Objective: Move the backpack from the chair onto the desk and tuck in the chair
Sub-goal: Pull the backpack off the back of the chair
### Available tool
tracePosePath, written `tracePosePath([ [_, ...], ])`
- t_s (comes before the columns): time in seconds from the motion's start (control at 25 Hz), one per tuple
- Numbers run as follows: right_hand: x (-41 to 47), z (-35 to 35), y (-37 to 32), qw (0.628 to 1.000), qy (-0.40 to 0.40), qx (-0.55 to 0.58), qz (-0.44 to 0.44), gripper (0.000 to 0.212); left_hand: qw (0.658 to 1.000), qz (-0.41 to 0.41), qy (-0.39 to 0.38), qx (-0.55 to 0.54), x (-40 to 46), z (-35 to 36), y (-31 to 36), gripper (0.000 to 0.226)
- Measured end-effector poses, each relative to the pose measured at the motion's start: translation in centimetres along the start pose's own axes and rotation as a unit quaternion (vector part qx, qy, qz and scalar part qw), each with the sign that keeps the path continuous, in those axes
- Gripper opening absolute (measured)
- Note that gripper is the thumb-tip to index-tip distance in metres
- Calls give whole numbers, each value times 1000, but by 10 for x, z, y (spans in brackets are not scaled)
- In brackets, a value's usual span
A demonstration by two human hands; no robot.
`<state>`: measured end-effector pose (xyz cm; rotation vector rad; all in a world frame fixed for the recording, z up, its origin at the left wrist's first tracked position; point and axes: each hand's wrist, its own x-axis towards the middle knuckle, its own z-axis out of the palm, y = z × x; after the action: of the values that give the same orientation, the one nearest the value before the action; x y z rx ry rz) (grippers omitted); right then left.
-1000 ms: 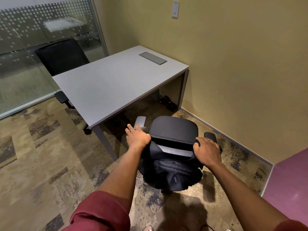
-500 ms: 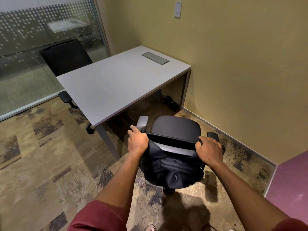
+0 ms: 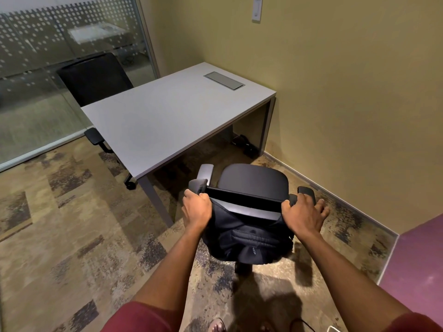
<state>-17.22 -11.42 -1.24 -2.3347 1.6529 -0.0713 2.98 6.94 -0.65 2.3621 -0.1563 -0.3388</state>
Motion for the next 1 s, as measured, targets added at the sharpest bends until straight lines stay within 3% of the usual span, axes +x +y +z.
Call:
tracePosePath([
  [0.4, 2, -10, -1, 999, -6, 2, 34, 57, 993, -66, 34, -94, -3, 8, -4, 47],
  [0.72, 9, -16, 12, 994, 29, 75, 73, 55, 954, -157, 46, -251, -20, 14, -1, 50],
  [1.0, 14, -16, 9, 981, 3, 142, 132, 58, 962, -158, 65, -214, -31, 13, -17, 48],
])
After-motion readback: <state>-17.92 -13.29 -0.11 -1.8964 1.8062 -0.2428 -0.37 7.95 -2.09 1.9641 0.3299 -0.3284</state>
